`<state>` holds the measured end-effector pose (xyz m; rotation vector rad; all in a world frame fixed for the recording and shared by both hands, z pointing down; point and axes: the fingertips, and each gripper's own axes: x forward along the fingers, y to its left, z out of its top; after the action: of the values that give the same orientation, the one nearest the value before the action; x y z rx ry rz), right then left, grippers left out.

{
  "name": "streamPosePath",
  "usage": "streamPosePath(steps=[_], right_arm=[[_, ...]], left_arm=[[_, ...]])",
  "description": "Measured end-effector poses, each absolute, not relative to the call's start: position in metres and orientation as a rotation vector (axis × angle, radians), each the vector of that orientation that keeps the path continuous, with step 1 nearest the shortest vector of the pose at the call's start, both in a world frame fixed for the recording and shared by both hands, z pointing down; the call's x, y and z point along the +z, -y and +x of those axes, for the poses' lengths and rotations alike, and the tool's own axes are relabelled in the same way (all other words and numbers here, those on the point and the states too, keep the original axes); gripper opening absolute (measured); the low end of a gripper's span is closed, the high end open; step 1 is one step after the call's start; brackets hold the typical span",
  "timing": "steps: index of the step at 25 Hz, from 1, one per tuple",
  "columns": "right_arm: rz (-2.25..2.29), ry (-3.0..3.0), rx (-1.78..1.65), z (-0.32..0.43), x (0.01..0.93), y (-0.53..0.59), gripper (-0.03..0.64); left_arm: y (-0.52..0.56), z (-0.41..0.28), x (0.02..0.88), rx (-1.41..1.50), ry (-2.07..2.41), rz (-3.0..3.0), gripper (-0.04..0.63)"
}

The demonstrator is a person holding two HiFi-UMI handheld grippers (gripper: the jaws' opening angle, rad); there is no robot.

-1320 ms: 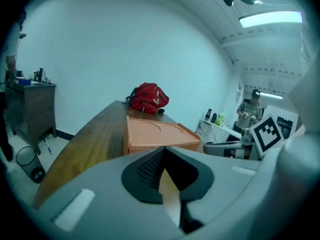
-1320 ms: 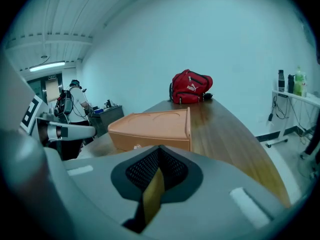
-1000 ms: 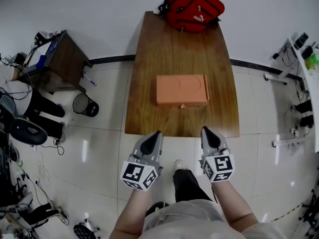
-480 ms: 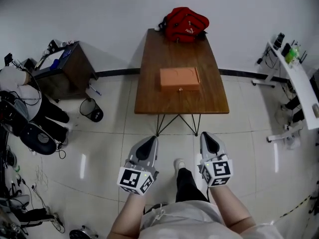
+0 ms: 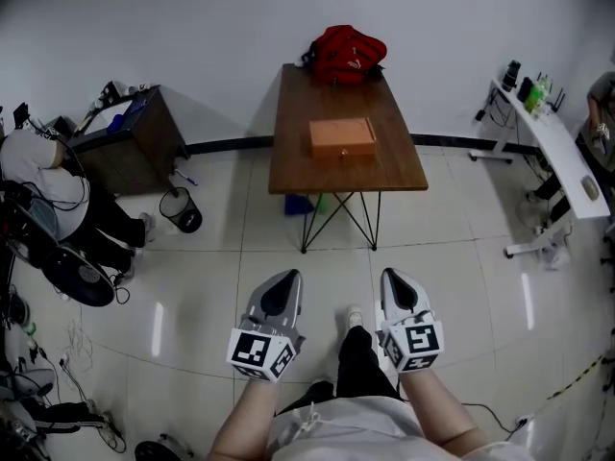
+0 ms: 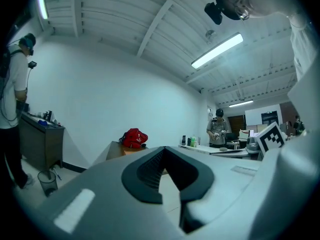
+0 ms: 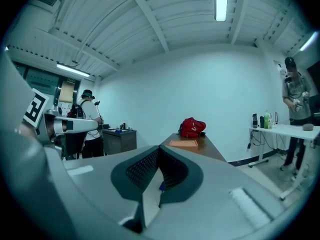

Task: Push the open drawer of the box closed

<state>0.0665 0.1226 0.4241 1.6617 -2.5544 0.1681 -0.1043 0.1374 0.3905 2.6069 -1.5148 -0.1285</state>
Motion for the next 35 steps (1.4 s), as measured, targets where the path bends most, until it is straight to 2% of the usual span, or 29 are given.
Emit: streamPosePath(steps=[9, 22, 35], right_arm=[[1.622, 2.537, 0.129, 0.062, 0.412, -0.152, 0.006], [1.548, 2.624, 0.014, 0.074, 0.369, -0.121, 0.006], [1.566, 2.611, 0.006, 0.085, 0.367, -0.097, 0.006]], left_arm=[[-0.168, -0.102, 0.378, -0.129, 1.464, 2.596, 0.006], [-0.127, -0.082, 0.352, -0.183, 1.467, 2.579, 0.006], [-0.102, -0.076, 0.357, -0.203, 1.444, 2.536, 0.006]])
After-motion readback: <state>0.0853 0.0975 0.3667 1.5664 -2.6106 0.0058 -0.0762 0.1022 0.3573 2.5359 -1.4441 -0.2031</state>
